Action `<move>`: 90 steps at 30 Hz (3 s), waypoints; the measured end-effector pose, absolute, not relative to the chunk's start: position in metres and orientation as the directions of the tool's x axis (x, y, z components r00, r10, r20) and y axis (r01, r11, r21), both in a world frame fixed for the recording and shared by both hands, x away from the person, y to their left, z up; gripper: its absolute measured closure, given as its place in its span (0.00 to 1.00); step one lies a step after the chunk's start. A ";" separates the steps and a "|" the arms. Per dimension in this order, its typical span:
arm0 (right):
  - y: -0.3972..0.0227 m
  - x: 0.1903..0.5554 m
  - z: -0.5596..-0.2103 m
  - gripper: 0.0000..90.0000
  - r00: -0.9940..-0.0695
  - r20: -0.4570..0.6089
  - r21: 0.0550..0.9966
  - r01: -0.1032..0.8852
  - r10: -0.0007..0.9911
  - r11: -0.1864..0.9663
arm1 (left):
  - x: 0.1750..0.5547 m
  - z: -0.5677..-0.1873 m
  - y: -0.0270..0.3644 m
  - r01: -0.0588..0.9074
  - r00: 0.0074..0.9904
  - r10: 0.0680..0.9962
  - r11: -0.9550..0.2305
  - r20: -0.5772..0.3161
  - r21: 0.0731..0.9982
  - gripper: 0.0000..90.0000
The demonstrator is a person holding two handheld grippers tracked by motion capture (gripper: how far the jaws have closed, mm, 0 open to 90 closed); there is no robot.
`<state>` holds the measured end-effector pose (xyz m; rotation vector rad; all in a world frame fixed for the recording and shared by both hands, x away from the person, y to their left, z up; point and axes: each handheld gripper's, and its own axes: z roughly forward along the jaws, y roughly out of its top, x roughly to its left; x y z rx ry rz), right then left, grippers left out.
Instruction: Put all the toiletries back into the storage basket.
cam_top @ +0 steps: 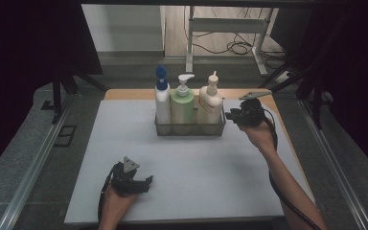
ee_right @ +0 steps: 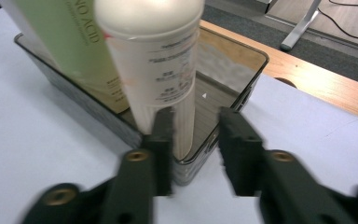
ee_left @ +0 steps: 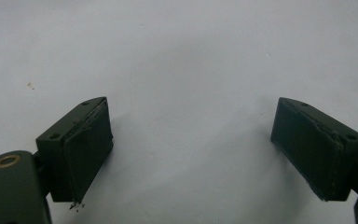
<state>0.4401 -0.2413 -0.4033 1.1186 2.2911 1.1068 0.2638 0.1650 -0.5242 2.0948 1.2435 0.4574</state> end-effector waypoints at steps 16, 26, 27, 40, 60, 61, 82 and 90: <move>-0.225 0.472 -0.421 0.99 -0.587 0.025 0.748 0.548 0.809 0.374 | 0.264 -0.524 0.165 0.644 0.489 0.872 -0.338 -0.030 0.686 0.14; -0.221 0.483 -0.430 0.97 -0.587 0.087 0.738 0.580 0.805 0.344 | 0.264 -0.524 0.165 0.645 0.490 0.871 -0.341 -0.028 0.684 0.14; -0.220 0.484 -0.432 0.97 -0.589 0.078 0.734 0.580 0.804 0.353 | 0.264 -0.524 0.165 0.645 0.490 0.871 -0.341 -0.028 0.684 0.14; -0.213 0.491 -0.444 0.97 -0.577 0.096 0.712 0.609 0.811 0.349 | 0.264 -0.524 0.165 0.645 0.489 0.872 -0.338 -0.030 0.685 0.14; -0.204 0.494 -0.458 0.97 -0.575 0.094 0.692 0.624 0.812 0.362 | 0.264 -0.524 0.165 0.645 0.489 0.872 -0.339 -0.029 0.685 0.14; -0.203 0.494 -0.459 0.96 -0.577 0.096 0.691 0.625 0.811 0.363 | 0.264 -0.524 0.165 0.645 0.490 0.871 -0.339 -0.029 0.685 0.14; -0.180 0.489 -0.466 0.95 -0.616 0.094 0.686 0.609 0.782 0.398 | 0.264 -0.524 0.165 0.645 0.489 0.872 -0.339 -0.030 0.685 0.14; -0.177 0.487 -0.465 0.97 -0.613 0.078 0.687 0.604 0.786 0.403 | 0.264 -0.524 0.165 0.645 0.490 0.871 -0.341 -0.028 0.684 0.14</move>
